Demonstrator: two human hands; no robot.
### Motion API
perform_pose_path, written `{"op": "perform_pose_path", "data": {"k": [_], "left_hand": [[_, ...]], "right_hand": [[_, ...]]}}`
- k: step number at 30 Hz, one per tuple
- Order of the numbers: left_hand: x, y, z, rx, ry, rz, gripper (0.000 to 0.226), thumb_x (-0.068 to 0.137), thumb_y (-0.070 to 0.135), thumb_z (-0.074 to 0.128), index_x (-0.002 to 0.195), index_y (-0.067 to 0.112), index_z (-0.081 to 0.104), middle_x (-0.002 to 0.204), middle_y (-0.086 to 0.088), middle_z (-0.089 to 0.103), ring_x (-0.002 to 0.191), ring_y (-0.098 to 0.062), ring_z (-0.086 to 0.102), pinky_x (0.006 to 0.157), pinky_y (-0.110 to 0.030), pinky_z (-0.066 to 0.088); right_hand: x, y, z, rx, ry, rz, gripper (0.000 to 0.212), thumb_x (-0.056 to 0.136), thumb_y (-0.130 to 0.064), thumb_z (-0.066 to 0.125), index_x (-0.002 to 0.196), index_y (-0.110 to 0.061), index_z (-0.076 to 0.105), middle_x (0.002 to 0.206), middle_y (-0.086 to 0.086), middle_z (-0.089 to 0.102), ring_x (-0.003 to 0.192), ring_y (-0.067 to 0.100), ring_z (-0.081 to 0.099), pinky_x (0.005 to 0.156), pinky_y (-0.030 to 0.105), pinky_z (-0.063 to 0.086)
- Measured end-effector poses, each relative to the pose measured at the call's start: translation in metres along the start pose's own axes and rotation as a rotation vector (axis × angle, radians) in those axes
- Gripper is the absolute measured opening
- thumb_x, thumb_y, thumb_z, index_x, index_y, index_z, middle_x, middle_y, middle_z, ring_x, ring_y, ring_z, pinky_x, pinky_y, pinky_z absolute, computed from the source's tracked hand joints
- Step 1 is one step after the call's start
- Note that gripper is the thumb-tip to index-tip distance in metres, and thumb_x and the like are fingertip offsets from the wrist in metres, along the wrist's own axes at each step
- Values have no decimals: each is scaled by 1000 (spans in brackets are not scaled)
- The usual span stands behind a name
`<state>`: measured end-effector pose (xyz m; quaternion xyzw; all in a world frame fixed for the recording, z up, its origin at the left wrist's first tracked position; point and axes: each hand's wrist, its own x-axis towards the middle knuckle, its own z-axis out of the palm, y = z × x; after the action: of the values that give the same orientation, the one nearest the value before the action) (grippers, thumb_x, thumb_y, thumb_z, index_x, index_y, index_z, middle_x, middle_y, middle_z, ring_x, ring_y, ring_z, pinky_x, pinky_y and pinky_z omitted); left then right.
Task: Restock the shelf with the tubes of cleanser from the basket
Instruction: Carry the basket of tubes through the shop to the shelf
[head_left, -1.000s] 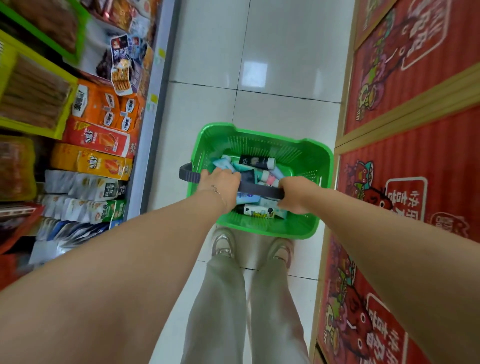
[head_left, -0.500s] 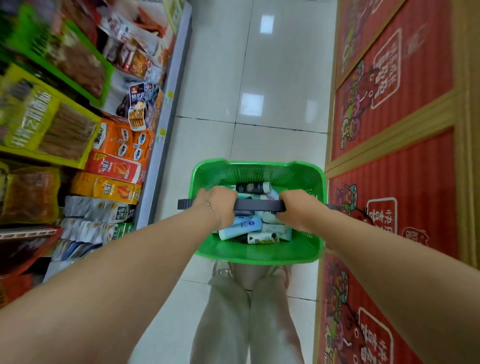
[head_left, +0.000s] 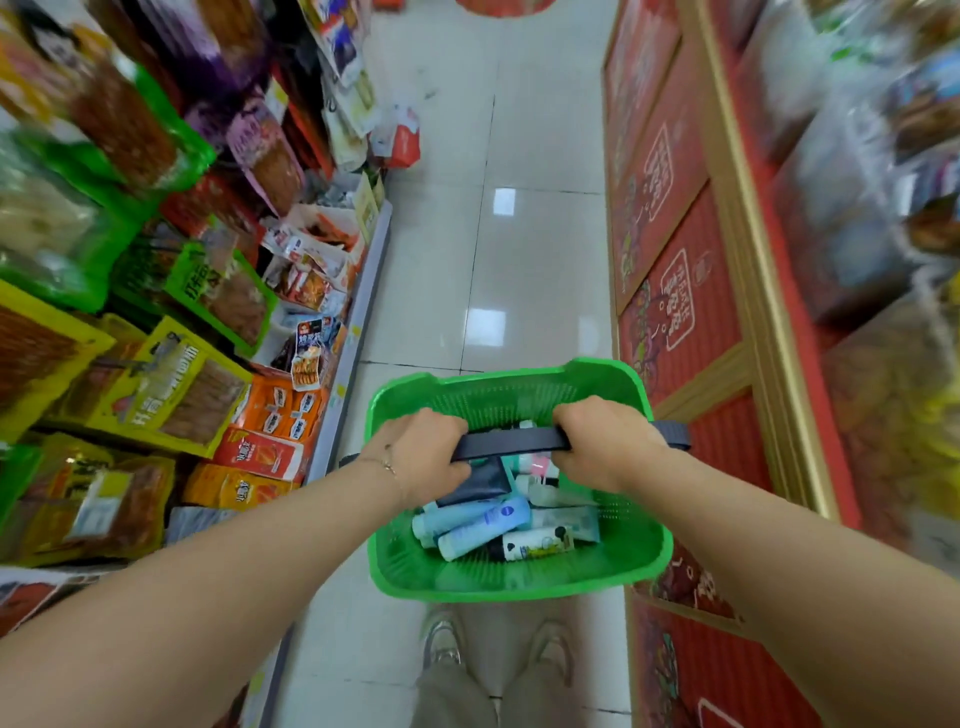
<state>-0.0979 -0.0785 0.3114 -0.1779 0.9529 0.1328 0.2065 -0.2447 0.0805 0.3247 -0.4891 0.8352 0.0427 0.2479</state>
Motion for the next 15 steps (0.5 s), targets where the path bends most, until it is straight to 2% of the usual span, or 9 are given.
{"op": "perform_pose_path", "data": {"k": [8,12,15], "left_hand": [[-29,4,-126,192,185,58,25,87,43,51,92,20,60,85,-3,64,84,-27,64,74,-33,54],[-39,-2,-178,290,263,95,30,92,46,47,99,19,58,98,-5,64,96,-28,63,80,-34,48],[-47,-6,-215,315,303,109,27,91,44,48,96,19,58,95,-7,65,94,-30,65,81,-35,51]], "right_hand": [[-26,-25,-113,-182,222,-3,12,85,-29,53,82,-17,51,71,1,49,69,29,50,60,30,39],[-33,-38,-164,-243,327,11,18,86,-30,52,92,-15,59,88,7,65,81,31,63,64,34,44],[-40,-47,-197,-238,387,20,16,88,-33,50,91,-18,54,94,8,66,87,32,64,67,35,45]]}}
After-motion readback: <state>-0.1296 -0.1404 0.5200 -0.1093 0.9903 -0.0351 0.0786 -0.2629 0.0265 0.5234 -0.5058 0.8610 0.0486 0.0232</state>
